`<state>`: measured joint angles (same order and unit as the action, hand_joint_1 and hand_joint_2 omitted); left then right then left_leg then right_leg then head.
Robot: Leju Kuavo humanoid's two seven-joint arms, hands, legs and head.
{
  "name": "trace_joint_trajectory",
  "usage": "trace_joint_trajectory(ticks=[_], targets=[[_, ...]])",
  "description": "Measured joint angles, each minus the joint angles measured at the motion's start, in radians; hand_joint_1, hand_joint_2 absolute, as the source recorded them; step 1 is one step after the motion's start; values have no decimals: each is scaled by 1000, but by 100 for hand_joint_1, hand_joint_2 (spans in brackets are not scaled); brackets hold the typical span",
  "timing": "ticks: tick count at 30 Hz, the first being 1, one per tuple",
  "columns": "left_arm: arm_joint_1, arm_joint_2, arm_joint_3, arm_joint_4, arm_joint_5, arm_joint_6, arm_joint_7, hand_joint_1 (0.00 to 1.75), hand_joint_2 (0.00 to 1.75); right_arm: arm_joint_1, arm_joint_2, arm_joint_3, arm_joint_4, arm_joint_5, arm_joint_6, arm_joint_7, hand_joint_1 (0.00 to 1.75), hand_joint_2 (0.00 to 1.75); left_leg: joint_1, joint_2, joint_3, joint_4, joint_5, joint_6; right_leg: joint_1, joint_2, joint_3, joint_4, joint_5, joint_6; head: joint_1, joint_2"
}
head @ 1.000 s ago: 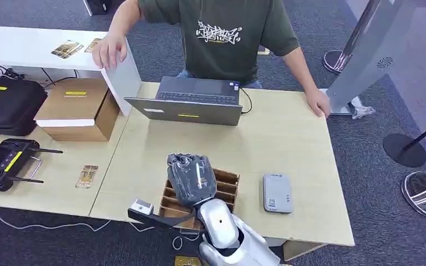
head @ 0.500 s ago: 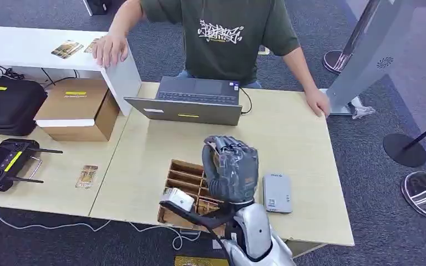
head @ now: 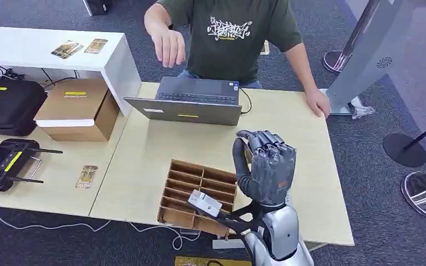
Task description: Pass the card to the sensor for recognition and then transmit it.
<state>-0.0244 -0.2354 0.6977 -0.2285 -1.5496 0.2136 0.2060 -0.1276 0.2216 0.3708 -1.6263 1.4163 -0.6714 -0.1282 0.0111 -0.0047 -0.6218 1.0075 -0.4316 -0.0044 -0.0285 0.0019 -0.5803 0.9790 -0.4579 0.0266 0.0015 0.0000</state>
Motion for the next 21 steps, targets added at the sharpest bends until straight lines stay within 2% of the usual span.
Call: trace_joint_trajectory(ticks=[3, 6, 9, 10, 12, 13, 15, 17, 21], targets=[[0, 2, -8, 0, 0, -2, -2, 0, 0, -25, 4, -7, 6, 55, 0, 13, 175, 175, 0, 0, 0, 0, 0, 0, 0, 0, 0, 0, 0, 0, 0, 0], [-1, 6, -28, 0, 0, -5, -3, 0, 0, -86, 4, -9, 34, 71, 0, 61, 175, 175, 0, 0, 0, 0, 1, 0, 0, 0, 0, 0, 1, 0, 0, 0], [-3, 10, -57, 0, 0, -10, -3, 0, 0, -167, -3, -7, 94, 77, 0, 130, 175, 175, 0, 0, 0, 0, 1, 0, 0, 0, 0, 0, 2, 0, 0, 0], [-5, 13, -69, 0, 0, -12, -2, 0, 0, -208, -20, 7, 122, 77, 0, 182, 175, 175, 0, 0, 0, 0, 2, 0, 0, 0, 0, 0, 2, 0, 0, 0], [-8, 15, -90, 0, 0, -15, -2, 0, 0, -289, -57, 51, 171, 78, 0, 284, 175, 175, 0, 0, 0, 0, 3, 1, 0, 0, 0, 1, 3, 0, 1, 0], [-10, 17, -104, 0, 0, -16, -2, 0, 0, -347, -82, 91, 216, 78, 0, 361, 175, 175, 0, 0, 0, 0, 3, 1, 0, 1, 0, 1, 4, 0, 0, 0], [-14, 20, -123, 0, 0, -19, 0, 0, 0, -443, -111, 176, 300, 78, 0, 458, 175, 175, 0, 1, 0, 0, 4, 0, 0, 2, 0, 1, 5, 0, 0, 0], [-16, 22, -145, 0, 0, -24, 1, 0, 0, -528, -130, 254, 394, 78, 0, 504, 175, 175, 0, 0, 0, 0, 5, 0, 0, 1, 0, 1, 5, 0, 0, 0], [-18, 27, -187, 0, 0, -35, 9, 0, 0, -692, -143, 379, 599, 78, 1, 544, 175, 175, 0, 0, 0, 0, 5, 0, 0, 1, 0, 1, 5, 0, 0, 0]])
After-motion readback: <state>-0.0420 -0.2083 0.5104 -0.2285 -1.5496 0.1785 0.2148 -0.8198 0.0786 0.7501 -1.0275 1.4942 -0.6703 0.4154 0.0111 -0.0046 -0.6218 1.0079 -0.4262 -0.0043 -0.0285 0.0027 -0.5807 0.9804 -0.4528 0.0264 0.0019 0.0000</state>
